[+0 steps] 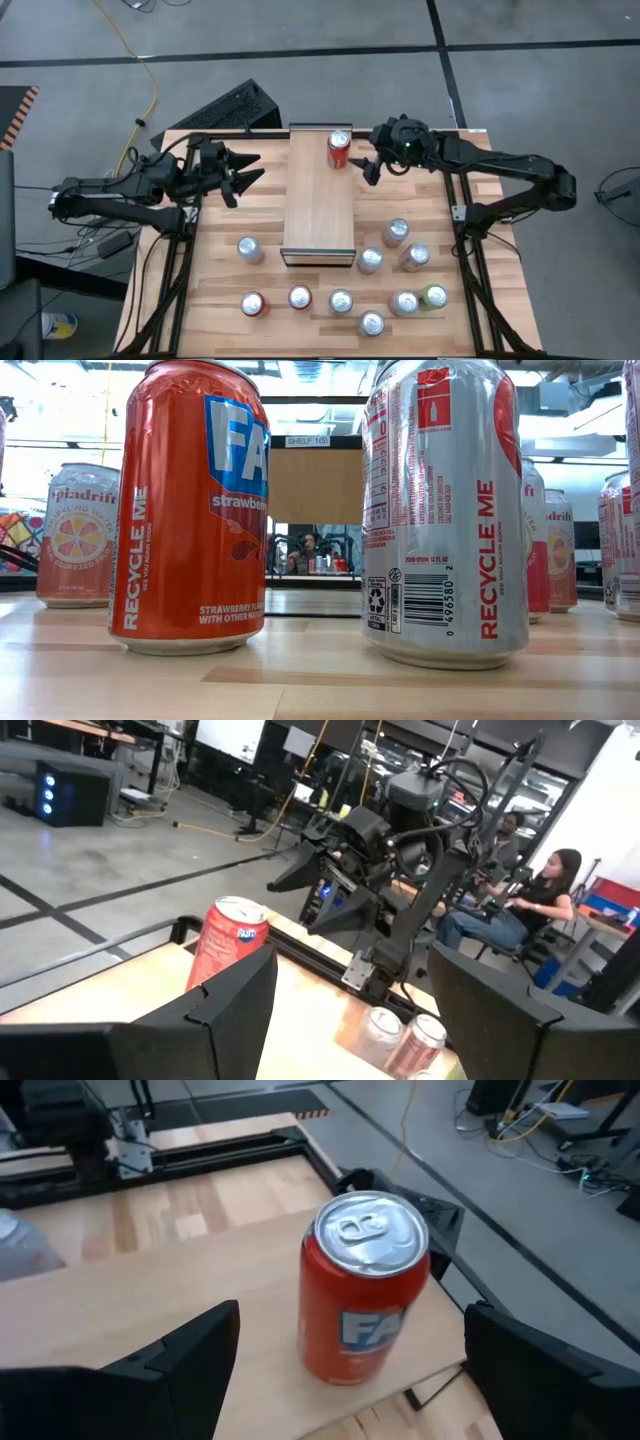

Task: Place canned beverage on shelf
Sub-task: Put the top red soda can on the shelf

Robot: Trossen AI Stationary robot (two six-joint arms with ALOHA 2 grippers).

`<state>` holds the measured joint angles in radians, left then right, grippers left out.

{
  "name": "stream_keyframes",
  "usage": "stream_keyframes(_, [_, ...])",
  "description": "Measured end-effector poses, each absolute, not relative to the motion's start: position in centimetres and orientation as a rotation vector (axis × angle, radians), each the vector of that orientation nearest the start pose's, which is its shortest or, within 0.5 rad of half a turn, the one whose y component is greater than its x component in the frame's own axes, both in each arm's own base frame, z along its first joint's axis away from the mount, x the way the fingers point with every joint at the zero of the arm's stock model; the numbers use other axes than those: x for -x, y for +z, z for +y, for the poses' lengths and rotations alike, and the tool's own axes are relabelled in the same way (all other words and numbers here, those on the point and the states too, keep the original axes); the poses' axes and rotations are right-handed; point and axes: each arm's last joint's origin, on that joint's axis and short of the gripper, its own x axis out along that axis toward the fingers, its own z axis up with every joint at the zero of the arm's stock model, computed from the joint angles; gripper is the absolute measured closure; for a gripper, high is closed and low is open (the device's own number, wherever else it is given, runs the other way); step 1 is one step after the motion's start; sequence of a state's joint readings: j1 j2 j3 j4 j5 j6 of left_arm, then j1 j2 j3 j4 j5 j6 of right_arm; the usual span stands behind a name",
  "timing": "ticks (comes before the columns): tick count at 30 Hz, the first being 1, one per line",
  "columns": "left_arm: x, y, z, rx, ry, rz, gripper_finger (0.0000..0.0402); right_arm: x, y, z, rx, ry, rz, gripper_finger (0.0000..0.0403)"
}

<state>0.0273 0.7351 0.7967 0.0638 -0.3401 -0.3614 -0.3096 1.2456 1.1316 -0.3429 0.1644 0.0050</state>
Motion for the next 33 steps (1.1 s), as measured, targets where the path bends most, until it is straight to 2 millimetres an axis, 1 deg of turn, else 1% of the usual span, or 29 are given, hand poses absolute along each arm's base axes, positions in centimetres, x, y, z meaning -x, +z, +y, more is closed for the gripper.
stream_keyframes(5, [-15.9, 36.8, 1.4, 0.393, 0.338, -0.196, 0.0155, -26.3, 33.8, -8.9, -0.028, -0.458, 0.479, 0.0044])
stream_keyframes(10, [-15.9, 36.8, 1.4, 0.405, 0.333, -0.198, 0.0154, -26.2, 33.8, -9.0, -0.006, -0.454, 0.482, 0.0044])
stream_keyframes(14, [-15.9, 36.8, 1.4, 0.405, 0.33, -0.197, 0.0154, -26.0, 33.6, -9.6, 0.014, -0.465, 0.499, 0.0044])
stream_keyframes(20, [-15.9, 36.8, 1.4, 0.405, 0.327, -0.197, 0.0154, -25.9, 31.3, -10.3, -0.009, -0.449, 0.495, 0.0044])
stream_keyframes(27, [-15.9, 36.8, 1.4, 0.413, 0.334, -0.199, 0.0154, -25.9, 30.9, -10.5, 0.021, -0.446, 0.458, 0.0044])
stream_keyframes(30, [-15.9, 36.8, 1.4, 0.42, 0.333, -0.2, 0.0154, -25.9, 30.9, -10.9, 0.013, -0.409, 0.416, 0.0044])
stream_keyframes(33, [-15.9, 36.8, 1.4, 0.421, 0.333, -0.2, 0.0154, -26.4, 30.4, -11.4, 0.001, -0.371, 0.405, 0.0044])
